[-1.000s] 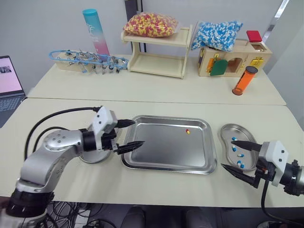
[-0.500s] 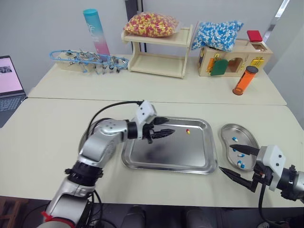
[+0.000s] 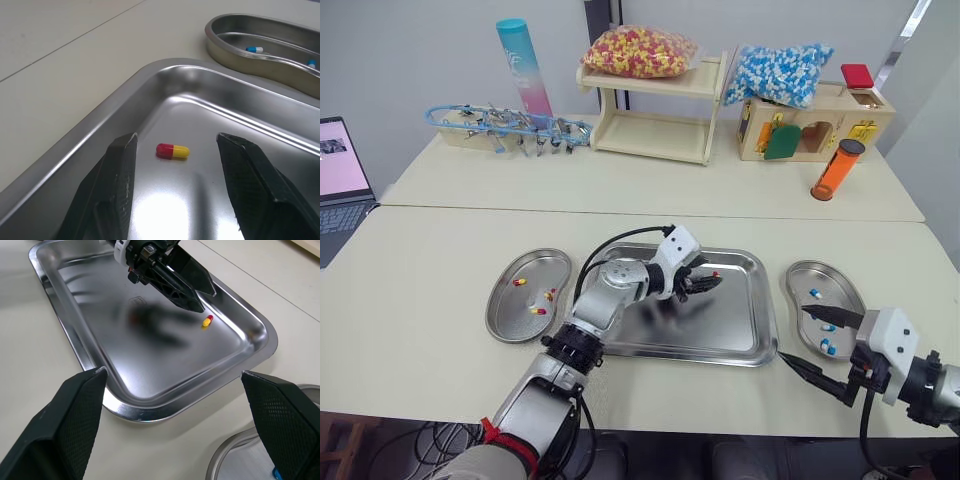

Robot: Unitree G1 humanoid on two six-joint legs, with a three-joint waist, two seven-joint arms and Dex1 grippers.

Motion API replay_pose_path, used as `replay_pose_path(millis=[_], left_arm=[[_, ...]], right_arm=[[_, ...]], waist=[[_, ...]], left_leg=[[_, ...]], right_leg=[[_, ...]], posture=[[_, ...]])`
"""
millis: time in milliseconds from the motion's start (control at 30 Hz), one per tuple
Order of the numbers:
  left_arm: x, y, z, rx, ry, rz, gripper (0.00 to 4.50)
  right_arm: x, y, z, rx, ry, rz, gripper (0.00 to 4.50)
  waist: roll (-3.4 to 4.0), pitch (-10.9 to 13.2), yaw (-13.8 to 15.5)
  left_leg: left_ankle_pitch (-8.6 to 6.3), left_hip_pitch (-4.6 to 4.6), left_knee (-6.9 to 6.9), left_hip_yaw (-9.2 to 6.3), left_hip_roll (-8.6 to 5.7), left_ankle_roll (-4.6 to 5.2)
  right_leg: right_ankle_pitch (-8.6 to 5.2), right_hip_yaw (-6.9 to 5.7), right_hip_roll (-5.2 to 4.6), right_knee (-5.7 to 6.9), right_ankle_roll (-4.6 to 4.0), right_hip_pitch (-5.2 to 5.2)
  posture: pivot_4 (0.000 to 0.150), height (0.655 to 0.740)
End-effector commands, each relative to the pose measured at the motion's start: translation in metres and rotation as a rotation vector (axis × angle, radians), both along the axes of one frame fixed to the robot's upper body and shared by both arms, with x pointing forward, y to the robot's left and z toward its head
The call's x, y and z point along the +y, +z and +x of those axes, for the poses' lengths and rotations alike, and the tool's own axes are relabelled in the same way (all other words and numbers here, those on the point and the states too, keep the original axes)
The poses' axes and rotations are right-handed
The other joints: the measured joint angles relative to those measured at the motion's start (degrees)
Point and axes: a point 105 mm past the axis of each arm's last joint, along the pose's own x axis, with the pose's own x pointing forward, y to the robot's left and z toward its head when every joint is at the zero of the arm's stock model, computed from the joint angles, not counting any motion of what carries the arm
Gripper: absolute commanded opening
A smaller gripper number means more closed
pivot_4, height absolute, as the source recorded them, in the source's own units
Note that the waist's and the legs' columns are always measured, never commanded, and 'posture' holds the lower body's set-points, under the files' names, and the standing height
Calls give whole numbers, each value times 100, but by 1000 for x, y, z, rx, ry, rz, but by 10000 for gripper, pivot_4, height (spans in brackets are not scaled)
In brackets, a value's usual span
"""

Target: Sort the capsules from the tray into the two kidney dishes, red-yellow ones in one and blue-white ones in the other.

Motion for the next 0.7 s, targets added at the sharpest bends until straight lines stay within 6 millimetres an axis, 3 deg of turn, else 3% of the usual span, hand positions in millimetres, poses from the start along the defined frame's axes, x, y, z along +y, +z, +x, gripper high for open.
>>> replay_pose_path(millis=[33,567,700], left_arm=[[-10,1,1,-38,-51,24,25601],[-21,-16,5,9,-121,102,25601],[-18,-19,6,12,-123,111,17300]], right_arm=[[6,7,-3,-31,13,2,45000],[10,6,-8,-15,6,6,45000],[11,5,-9,-11,4,8,45000]], waist=[[0,0,0],[0,0,1],[0,0,-4]], left_leg=[[0,0,0,-1,-1,0],[0,0,0,-2,-1,0],[0,1,0,-1,-1,0]], right_leg=[[0,-1,0,0,0,0],[0,-2,0,0,1,1],[0,0,0,0,1,2]], posture=[[1500,7400],[1500,7400],[1500,7400]])
